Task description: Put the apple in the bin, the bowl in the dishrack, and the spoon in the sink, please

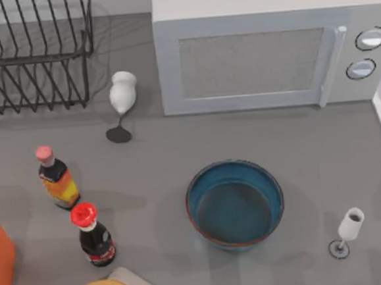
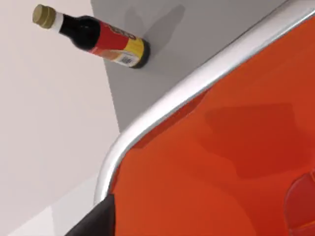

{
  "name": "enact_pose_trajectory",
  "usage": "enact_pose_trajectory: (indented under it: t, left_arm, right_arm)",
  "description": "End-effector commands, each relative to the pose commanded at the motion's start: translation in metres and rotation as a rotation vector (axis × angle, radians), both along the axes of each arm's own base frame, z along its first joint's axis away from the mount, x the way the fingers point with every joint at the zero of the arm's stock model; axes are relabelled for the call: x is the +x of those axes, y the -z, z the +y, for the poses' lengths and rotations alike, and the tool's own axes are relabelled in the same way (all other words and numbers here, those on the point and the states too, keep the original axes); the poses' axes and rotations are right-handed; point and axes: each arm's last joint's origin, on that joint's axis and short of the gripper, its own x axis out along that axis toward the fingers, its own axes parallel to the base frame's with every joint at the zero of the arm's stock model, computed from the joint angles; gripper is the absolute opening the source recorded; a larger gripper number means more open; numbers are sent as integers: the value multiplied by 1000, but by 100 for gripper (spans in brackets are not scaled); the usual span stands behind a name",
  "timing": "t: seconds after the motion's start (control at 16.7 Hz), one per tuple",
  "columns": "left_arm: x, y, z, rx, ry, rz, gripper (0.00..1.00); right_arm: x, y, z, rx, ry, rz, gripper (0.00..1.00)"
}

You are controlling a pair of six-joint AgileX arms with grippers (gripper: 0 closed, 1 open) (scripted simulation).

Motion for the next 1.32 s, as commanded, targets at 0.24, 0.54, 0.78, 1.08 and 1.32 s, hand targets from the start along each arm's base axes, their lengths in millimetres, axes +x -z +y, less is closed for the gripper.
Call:
enact_pose_trajectory:
  t: [0.24, 0.54, 0.78, 1.08, 1.32]
  left_arm:
    - [-15, 16, -10, -311, -146, -345, 100]
    - [-23, 23, -16, -594, -144, -656, 100]
    - [-24, 24, -17, -641, -134, -705, 100]
    - [-25, 20, -14, -600, -169, -720, 100]
    - [-23, -7, -22, -677, -152, -598, 100]
  right_arm:
    - [0, 0, 0, 0, 0, 0, 100]
    - [0, 0, 0, 0, 0, 0, 100]
    - [0, 0, 0, 0, 0, 0, 100]
    - [0, 0, 0, 0, 0, 0, 100]
    - [0, 0, 0, 0, 0, 0, 100]
